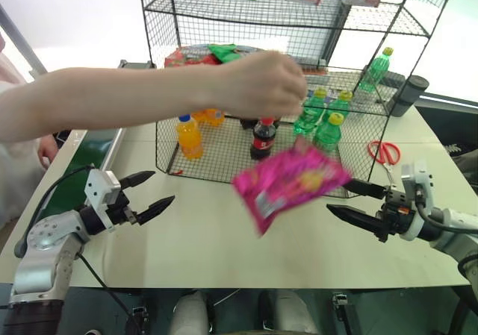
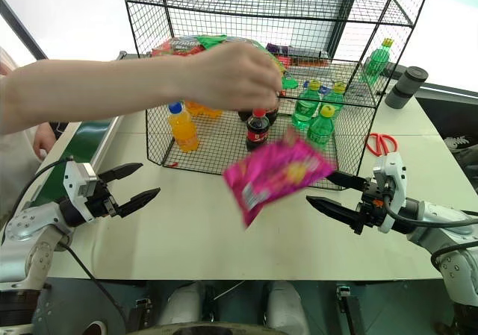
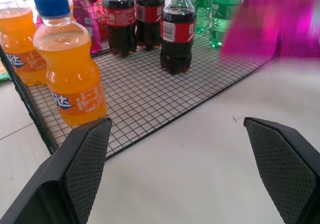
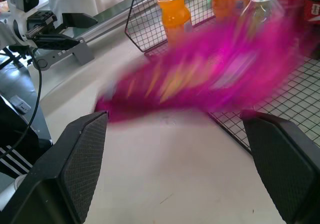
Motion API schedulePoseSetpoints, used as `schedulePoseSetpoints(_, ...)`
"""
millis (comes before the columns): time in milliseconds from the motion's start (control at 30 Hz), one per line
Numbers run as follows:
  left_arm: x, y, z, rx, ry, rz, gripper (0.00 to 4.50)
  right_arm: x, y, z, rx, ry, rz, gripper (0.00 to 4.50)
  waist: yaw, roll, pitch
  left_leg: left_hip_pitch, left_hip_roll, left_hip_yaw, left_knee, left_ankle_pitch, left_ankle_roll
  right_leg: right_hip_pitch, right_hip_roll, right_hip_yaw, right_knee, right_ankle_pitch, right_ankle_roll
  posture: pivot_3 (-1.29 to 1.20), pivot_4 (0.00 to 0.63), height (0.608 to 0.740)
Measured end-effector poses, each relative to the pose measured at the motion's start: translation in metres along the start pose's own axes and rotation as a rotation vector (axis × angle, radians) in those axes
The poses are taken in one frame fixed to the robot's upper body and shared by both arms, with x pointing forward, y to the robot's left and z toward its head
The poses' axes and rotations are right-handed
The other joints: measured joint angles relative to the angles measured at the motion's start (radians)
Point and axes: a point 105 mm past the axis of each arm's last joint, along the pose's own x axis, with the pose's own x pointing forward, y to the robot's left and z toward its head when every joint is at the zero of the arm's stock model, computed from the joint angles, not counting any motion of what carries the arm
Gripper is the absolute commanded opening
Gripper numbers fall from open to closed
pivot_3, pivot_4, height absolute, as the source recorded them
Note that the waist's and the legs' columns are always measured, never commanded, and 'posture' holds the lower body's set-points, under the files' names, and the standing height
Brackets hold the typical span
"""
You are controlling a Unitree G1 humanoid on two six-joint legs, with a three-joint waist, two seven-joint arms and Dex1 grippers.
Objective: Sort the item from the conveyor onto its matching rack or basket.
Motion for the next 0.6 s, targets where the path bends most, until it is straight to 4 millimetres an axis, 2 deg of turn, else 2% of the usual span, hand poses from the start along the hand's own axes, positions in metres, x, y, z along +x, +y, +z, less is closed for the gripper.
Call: schedulePoseSetpoints(600, 0.0009, -0.0023, 0.0014, 0.003, -0.008, -0.003, 4.5, 0.0024, 0.0012, -0.0016, 0.006, 0.003, 0.01, 4.39, 0.0, 0.0, 0.0, 0.0, 0.0, 0.0, 0.0, 0.0, 0.0, 0.0, 0.0, 0.0, 0.0, 0.0, 0.0, 0.0, 0.15, 0.726)
